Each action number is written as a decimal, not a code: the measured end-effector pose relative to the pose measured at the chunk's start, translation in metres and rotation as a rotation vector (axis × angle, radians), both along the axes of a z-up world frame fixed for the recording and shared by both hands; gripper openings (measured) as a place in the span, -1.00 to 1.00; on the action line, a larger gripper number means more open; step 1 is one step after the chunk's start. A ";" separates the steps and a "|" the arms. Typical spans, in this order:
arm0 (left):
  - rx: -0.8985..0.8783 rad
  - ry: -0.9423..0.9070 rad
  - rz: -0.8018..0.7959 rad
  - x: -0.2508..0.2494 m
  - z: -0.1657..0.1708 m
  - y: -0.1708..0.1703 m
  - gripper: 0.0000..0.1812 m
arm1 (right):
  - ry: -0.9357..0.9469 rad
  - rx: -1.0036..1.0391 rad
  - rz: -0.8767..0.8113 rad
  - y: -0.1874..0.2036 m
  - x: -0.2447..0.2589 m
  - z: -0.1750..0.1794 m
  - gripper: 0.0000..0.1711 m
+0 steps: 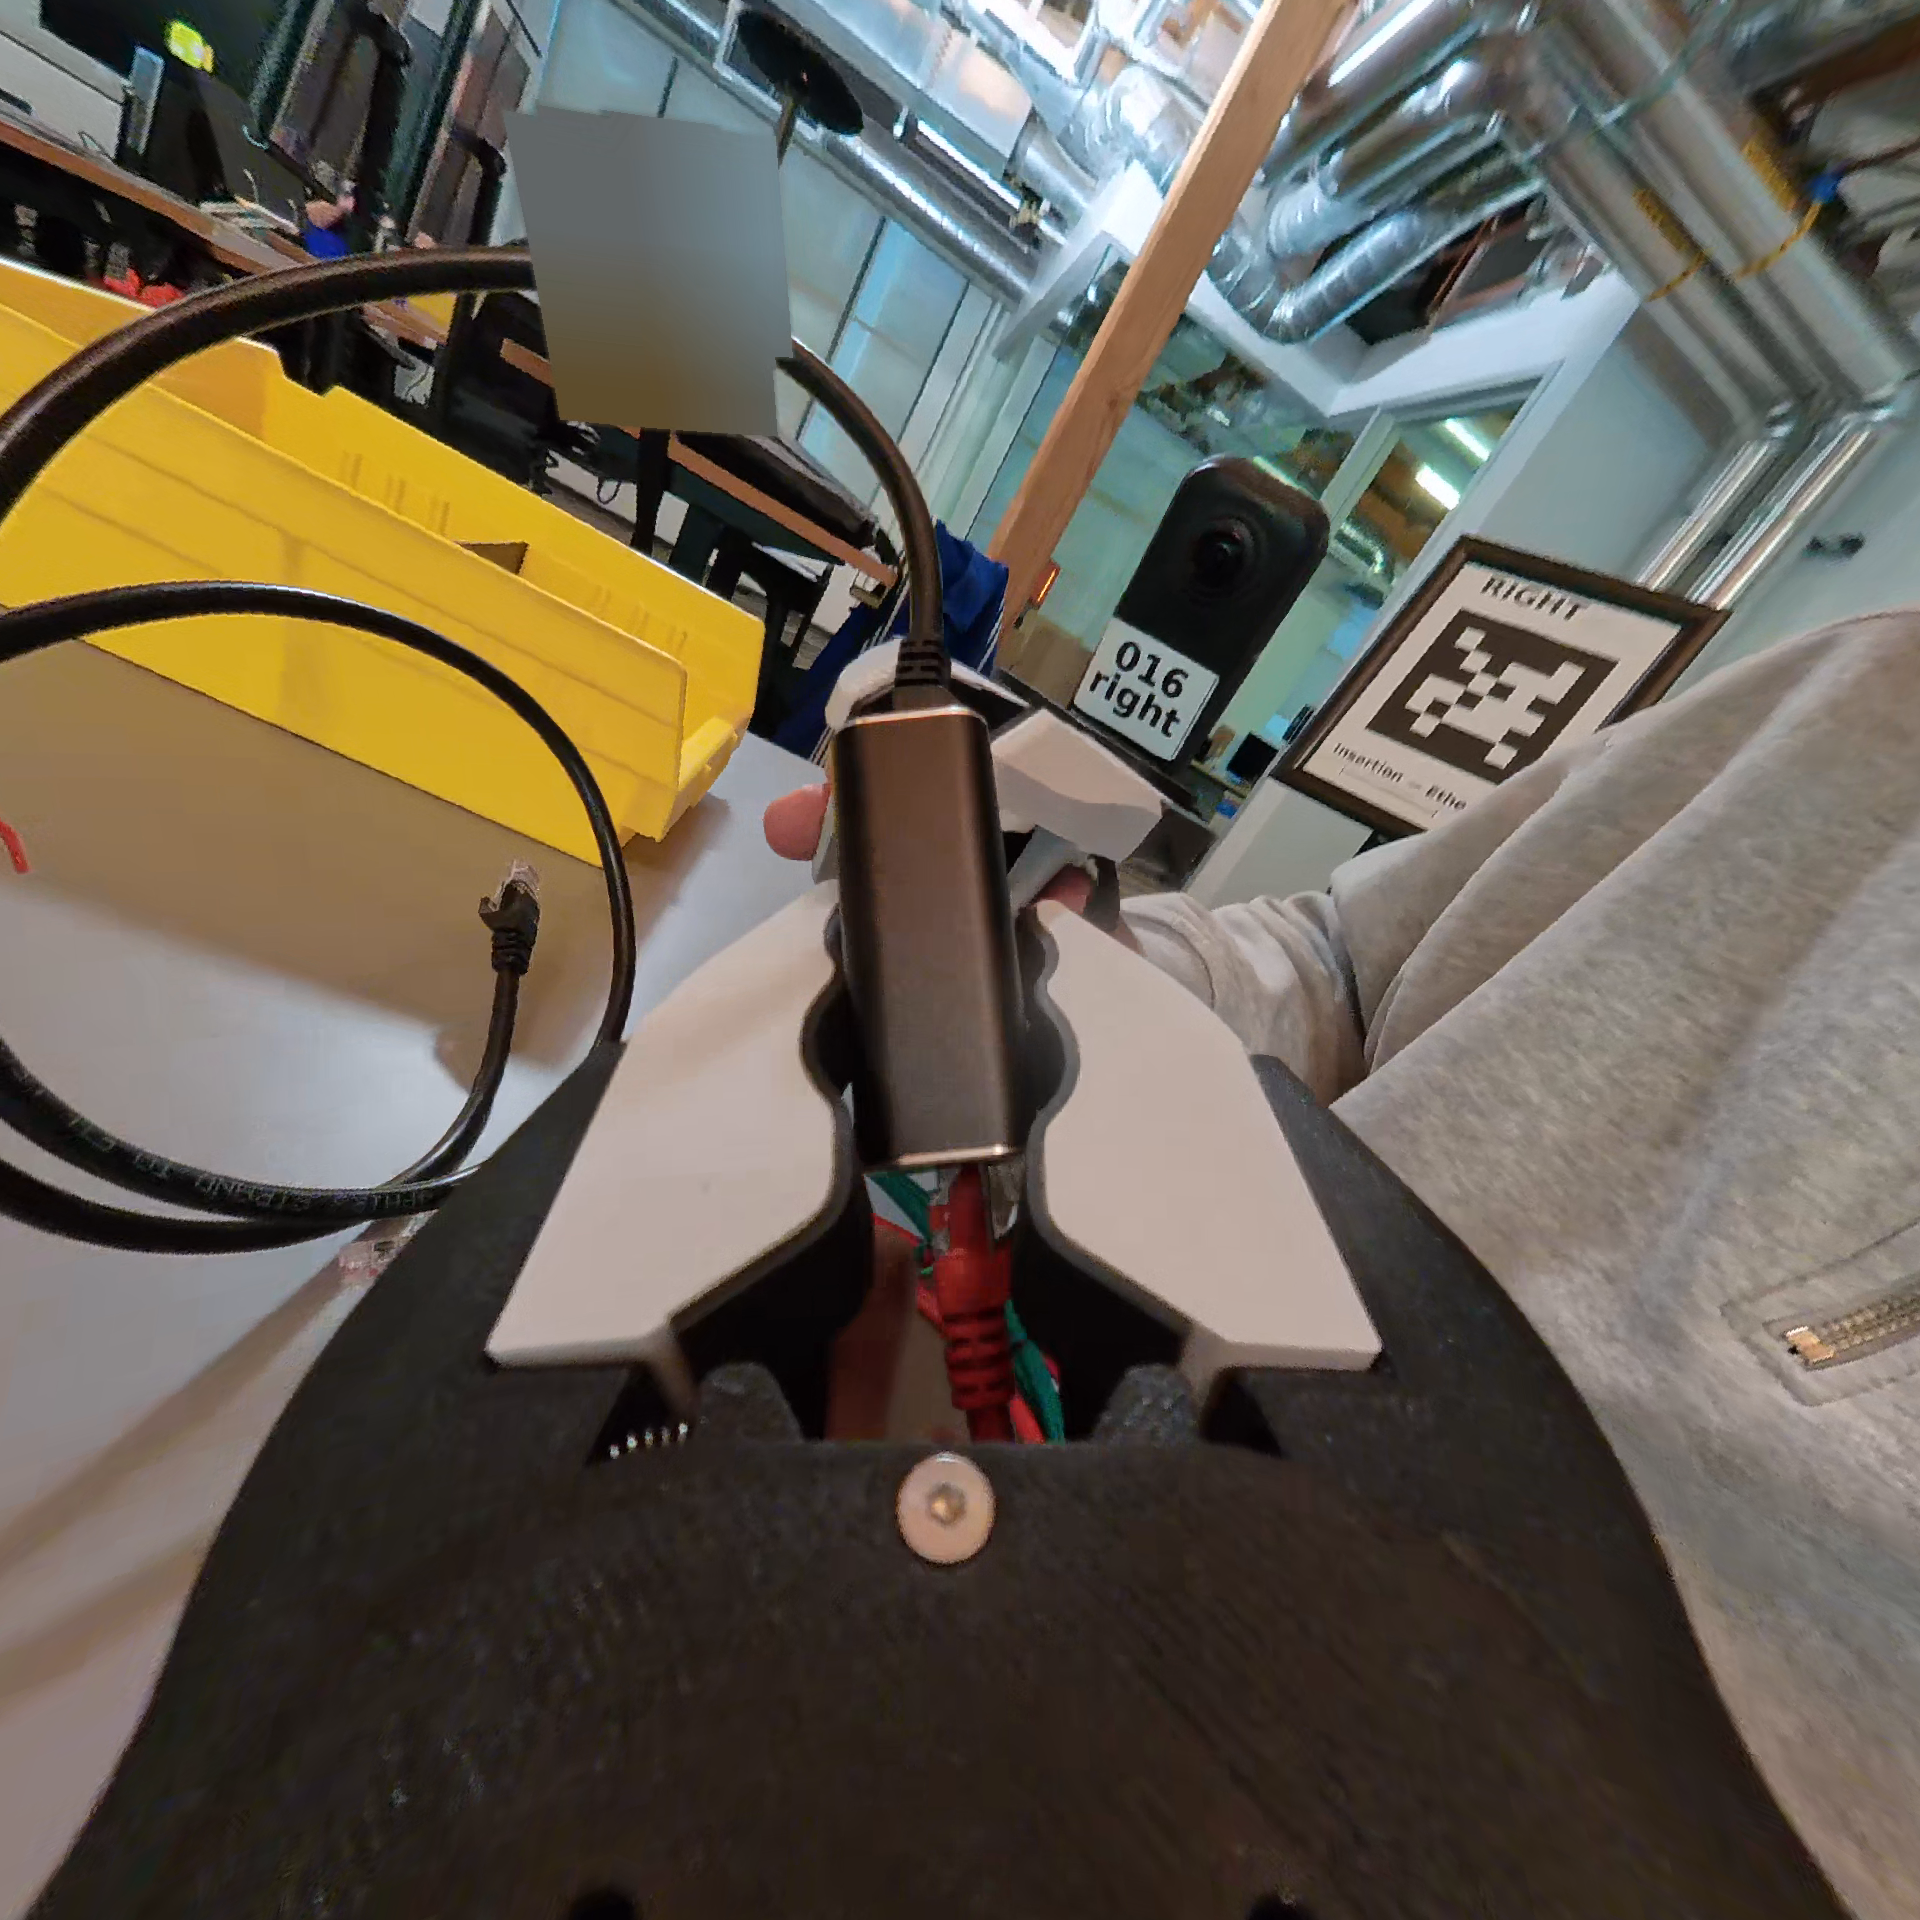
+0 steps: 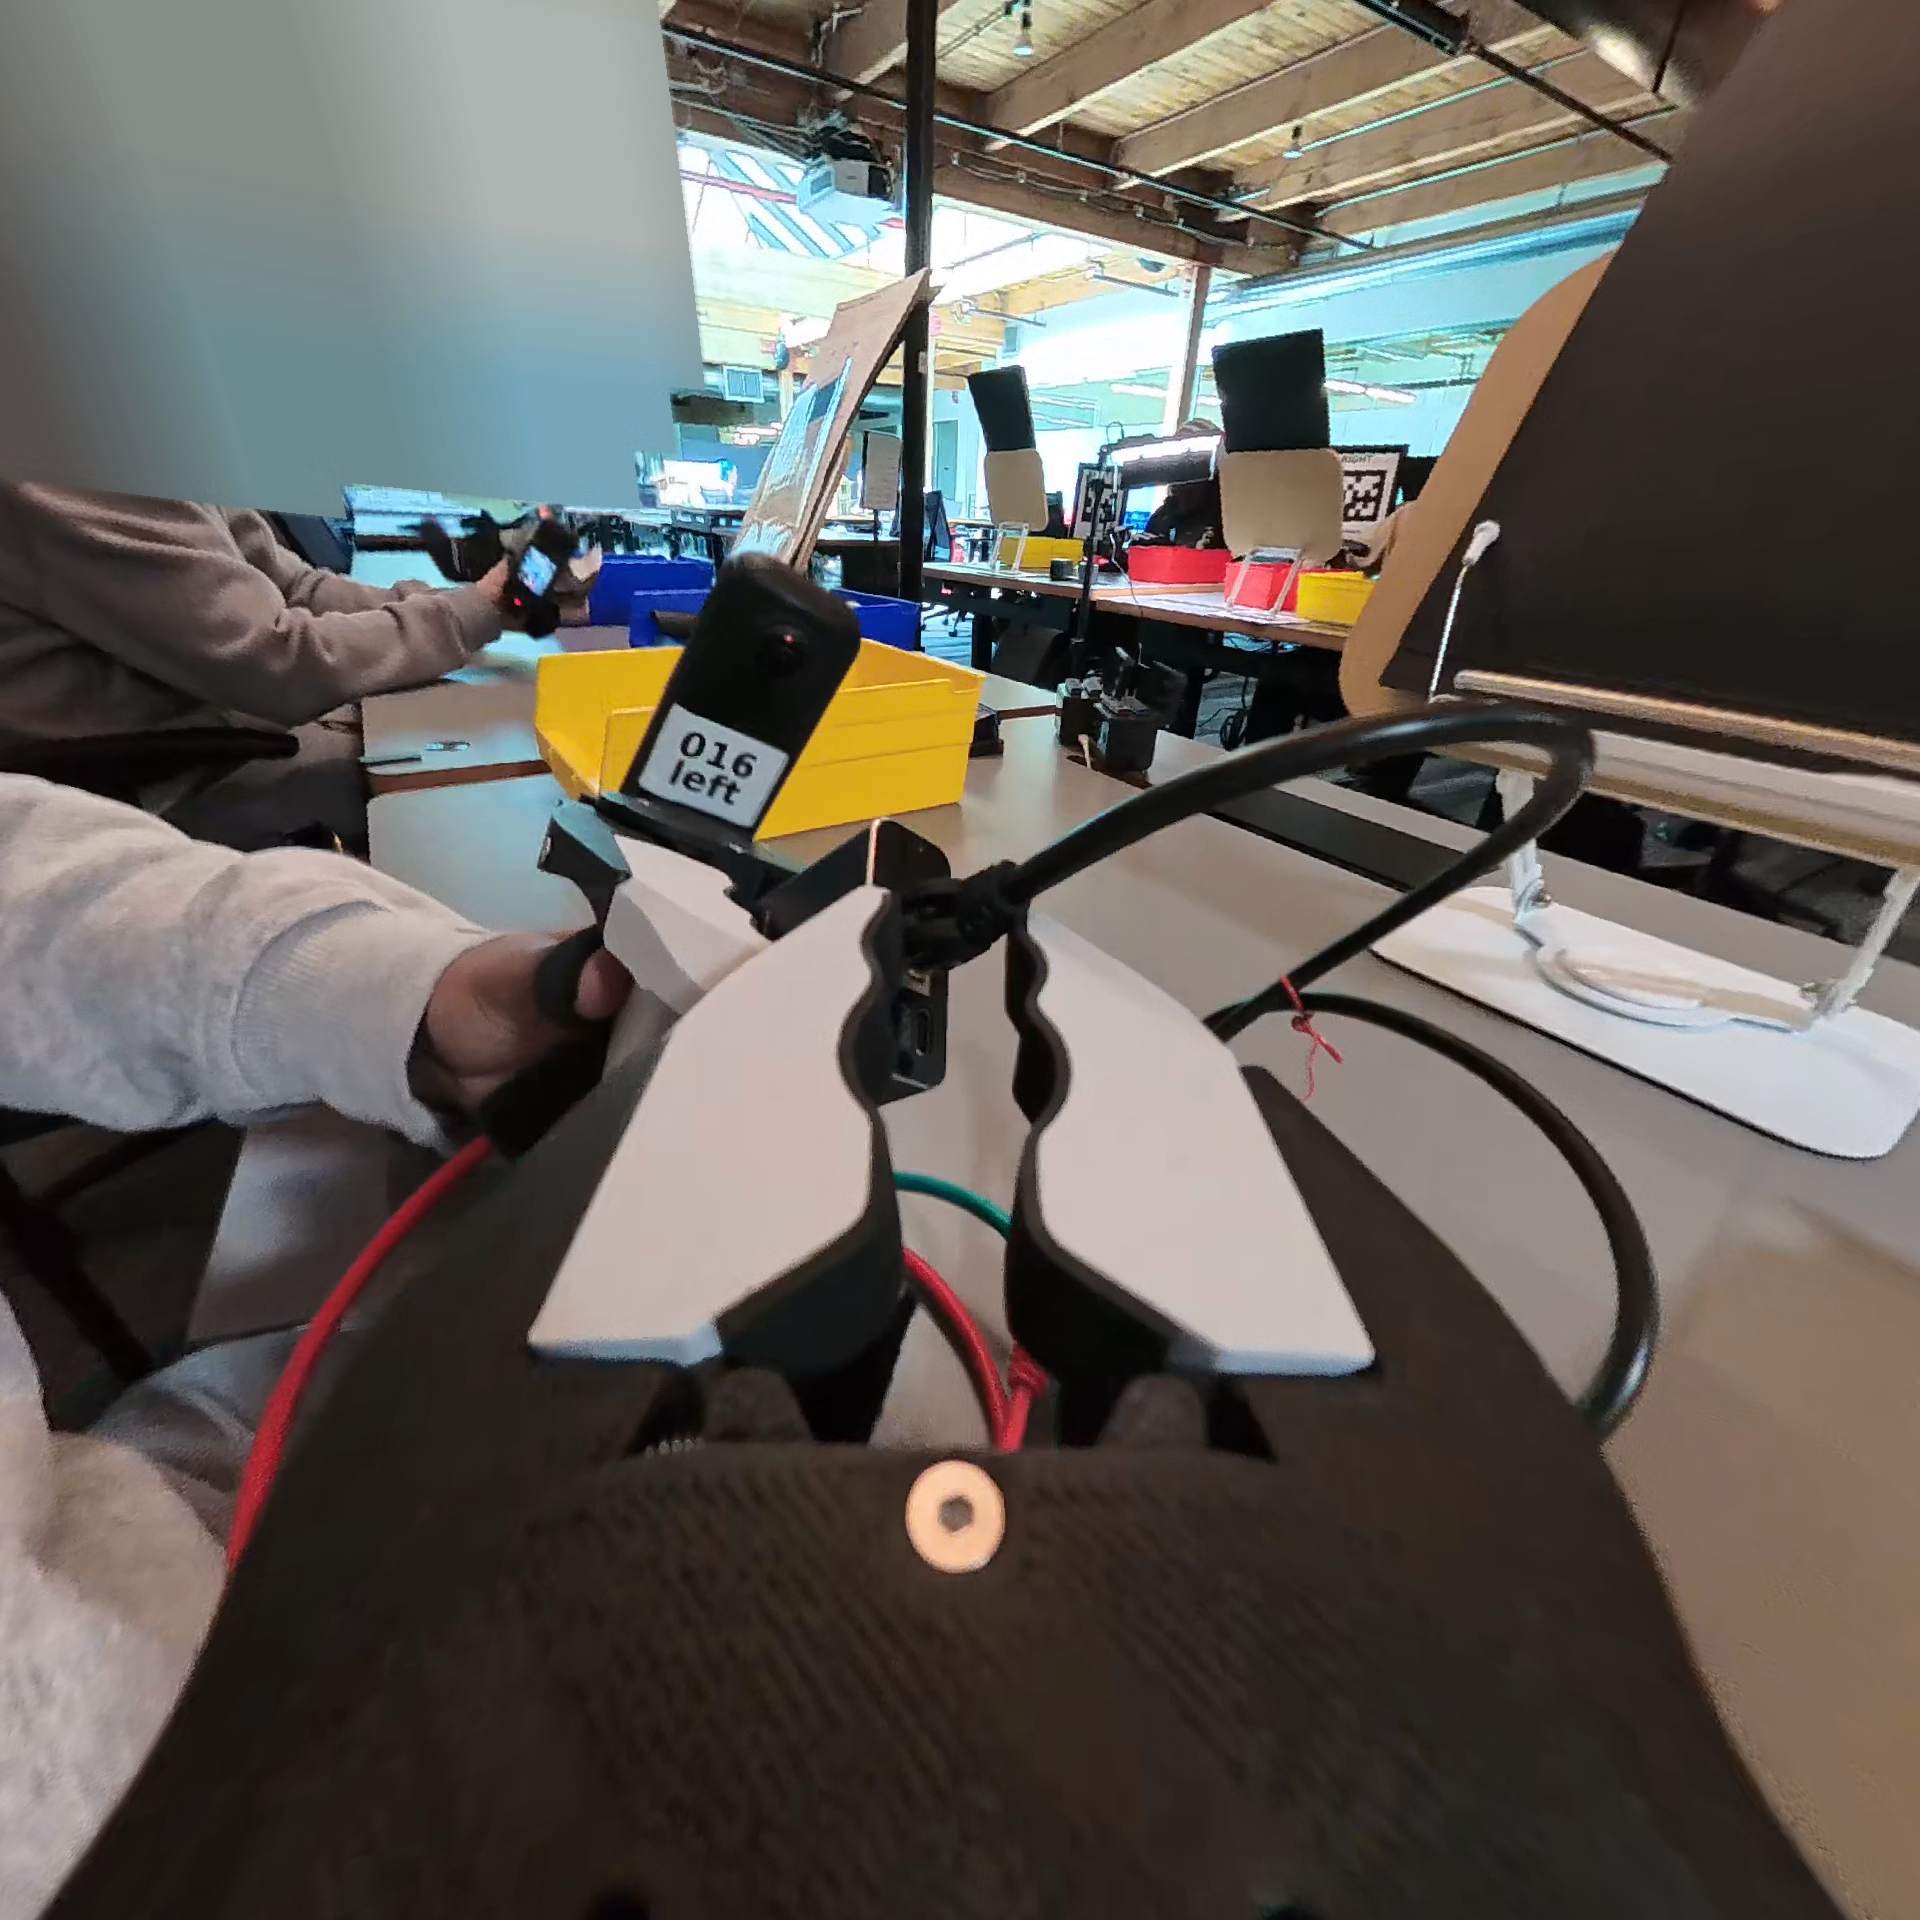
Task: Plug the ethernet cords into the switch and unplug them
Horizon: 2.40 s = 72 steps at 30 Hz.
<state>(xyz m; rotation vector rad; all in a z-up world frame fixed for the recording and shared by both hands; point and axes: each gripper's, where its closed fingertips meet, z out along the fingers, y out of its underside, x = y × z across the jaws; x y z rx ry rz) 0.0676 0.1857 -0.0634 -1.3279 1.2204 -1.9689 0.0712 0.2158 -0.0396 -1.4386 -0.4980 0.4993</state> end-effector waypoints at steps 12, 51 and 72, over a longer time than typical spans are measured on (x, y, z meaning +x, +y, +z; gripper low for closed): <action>0.163 -0.055 0.065 -0.011 0.010 0.011 -0.71 | 0.097 -0.090 -0.100 0.017 0.046 -0.004 -0.83; -0.128 0.029 0.451 -0.052 -0.028 0.143 -0.70 | -0.621 -0.575 -0.148 0.000 0.099 -0.137 -0.18; -0.157 0.030 0.425 -0.050 -0.029 0.140 -0.71 | -0.758 -0.720 -0.022 -0.036 0.068 -0.130 -0.45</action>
